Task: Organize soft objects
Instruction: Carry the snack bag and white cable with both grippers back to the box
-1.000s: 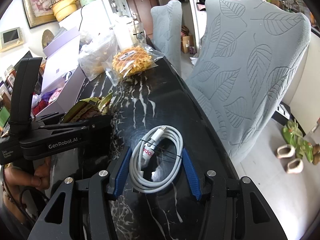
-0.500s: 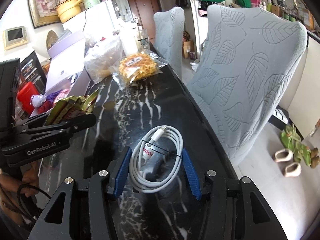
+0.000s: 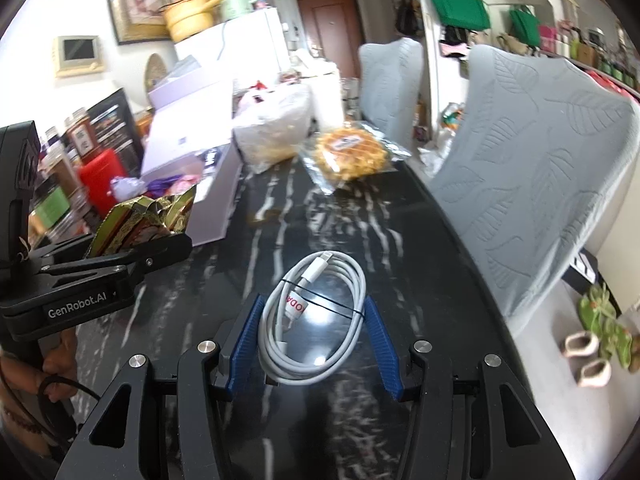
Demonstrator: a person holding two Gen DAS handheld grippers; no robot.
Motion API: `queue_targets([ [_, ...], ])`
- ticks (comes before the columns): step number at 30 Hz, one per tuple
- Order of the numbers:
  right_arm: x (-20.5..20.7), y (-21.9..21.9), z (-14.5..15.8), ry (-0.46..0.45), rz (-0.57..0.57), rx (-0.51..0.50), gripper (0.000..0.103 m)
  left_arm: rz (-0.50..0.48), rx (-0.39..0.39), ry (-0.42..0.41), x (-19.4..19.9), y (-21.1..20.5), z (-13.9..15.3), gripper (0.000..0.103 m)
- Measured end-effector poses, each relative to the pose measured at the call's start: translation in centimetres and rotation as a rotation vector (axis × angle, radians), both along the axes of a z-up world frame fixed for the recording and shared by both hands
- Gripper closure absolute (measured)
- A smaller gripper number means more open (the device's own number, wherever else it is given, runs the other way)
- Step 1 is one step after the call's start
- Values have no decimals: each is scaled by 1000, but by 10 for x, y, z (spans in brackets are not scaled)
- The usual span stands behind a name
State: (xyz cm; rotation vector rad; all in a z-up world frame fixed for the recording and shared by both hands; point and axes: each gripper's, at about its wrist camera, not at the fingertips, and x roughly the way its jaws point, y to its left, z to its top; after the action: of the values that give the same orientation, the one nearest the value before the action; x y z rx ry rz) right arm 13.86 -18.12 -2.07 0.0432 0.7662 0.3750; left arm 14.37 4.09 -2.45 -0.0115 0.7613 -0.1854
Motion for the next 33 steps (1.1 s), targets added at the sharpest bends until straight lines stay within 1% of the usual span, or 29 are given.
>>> queue_targets([
  [5, -7, 19, 4, -13, 58, 10, 51, 31, -6, 0, -14, 17, 2, 44],
  [21, -28, 80, 11, -34, 225, 27, 51, 191, -3, -22, -62, 75, 11, 44],
  [33, -48, 132, 17, -47, 355, 43, 51, 302, 16, -44, -99, 122, 21, 44],
])
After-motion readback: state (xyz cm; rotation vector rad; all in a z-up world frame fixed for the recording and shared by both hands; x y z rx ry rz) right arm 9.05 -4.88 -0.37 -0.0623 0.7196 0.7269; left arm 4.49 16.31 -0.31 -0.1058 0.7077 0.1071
